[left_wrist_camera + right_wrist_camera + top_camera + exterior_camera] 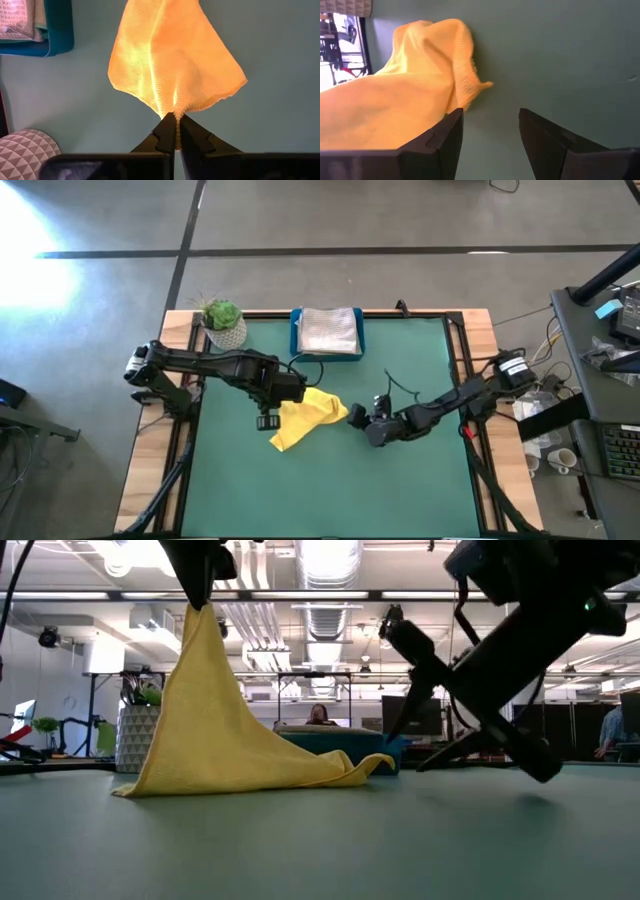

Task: Fold microfiber towels
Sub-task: Fold the yellow microfiber towel

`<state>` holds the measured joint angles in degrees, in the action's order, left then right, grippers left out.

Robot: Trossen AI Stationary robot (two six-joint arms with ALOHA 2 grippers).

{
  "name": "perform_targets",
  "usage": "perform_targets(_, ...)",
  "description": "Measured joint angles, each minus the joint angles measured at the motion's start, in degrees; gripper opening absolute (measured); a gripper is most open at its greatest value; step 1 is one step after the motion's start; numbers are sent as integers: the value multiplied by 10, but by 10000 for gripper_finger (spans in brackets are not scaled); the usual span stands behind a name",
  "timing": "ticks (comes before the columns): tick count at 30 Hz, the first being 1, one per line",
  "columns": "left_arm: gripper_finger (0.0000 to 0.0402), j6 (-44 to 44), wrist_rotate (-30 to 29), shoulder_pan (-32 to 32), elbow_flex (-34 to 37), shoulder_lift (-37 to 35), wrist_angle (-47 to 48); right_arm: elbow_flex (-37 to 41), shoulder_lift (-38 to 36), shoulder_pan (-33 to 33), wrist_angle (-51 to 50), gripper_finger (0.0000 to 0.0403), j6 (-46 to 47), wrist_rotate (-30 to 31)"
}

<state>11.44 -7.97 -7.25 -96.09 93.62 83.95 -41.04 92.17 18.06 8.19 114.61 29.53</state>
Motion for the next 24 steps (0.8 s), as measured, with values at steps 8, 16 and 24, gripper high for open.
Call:
perform_targets(8, 0, -1, 0, 0, 0, 0, -10, 0, 34, -11, 52, 182, 4, -5)
perform_targets(16, 0, -2, 0, 0, 0, 0, -10, 0, 32, -16, 63, 182, -11, 4)
perform_targets(24, 0, -2, 0, 0, 0, 0, -11, 0, 32, -35, 70, 182, -28, 17)
